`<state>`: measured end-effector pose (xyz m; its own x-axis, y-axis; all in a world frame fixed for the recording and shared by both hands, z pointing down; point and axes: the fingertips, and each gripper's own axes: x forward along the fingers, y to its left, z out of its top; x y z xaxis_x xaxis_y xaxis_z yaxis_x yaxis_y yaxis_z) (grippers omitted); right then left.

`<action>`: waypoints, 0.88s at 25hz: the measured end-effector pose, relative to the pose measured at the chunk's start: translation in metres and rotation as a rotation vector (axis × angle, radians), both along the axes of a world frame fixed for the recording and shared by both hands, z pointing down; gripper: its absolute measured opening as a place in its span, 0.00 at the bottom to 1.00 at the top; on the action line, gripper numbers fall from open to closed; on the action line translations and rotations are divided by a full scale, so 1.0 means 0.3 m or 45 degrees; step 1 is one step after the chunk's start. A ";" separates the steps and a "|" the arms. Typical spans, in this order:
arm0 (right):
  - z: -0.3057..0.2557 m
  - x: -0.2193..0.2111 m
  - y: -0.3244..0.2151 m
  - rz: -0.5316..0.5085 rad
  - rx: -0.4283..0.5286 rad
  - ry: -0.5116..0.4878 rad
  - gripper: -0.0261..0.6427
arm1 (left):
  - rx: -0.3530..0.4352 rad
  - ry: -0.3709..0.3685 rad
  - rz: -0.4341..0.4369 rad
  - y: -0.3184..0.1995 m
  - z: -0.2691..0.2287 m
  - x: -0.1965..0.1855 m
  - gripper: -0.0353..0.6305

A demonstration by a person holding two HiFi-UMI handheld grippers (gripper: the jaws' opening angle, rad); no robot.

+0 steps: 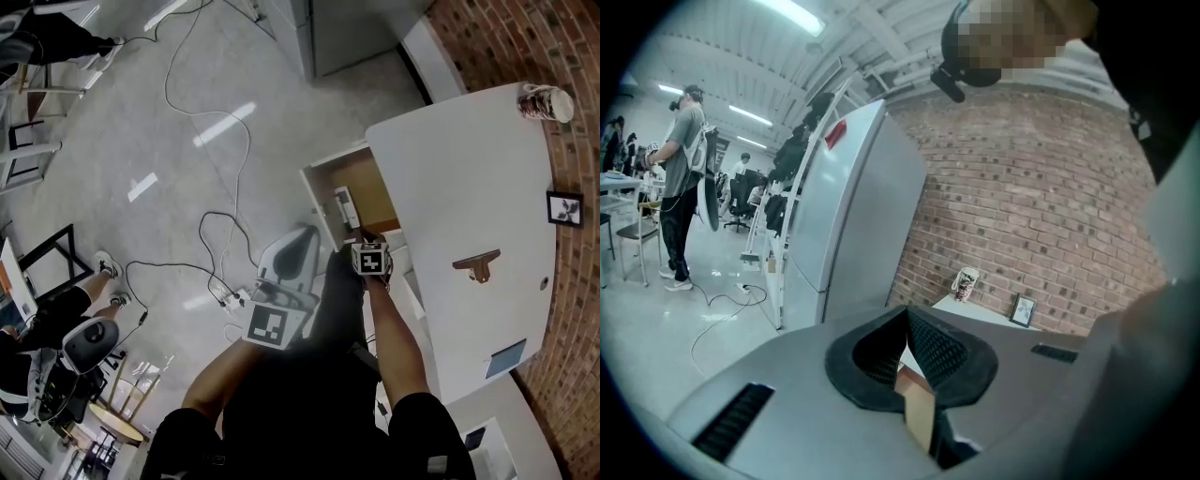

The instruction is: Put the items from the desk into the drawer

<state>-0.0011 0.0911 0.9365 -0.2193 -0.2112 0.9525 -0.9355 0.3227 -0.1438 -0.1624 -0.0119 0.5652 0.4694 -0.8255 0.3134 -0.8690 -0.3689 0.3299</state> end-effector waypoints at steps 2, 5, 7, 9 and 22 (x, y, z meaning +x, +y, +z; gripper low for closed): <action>-0.070 -0.007 -0.001 0.001 0.023 -0.015 0.04 | 0.008 0.009 -0.002 0.007 -0.042 -0.006 0.06; -0.203 -0.022 -0.027 0.019 0.098 -0.058 0.04 | 0.035 0.030 0.003 0.014 -0.107 -0.008 0.06; -0.310 -0.027 -0.084 0.040 0.185 -0.092 0.04 | 0.074 0.046 0.019 0.004 -0.150 0.001 0.06; -0.442 -0.032 -0.137 0.055 0.283 -0.127 0.04 | 0.114 0.057 0.036 0.002 -0.202 0.009 0.06; -1.415 -0.045 -0.281 0.118 0.989 -0.283 0.04 | 0.228 0.123 0.100 0.063 -0.504 0.014 0.06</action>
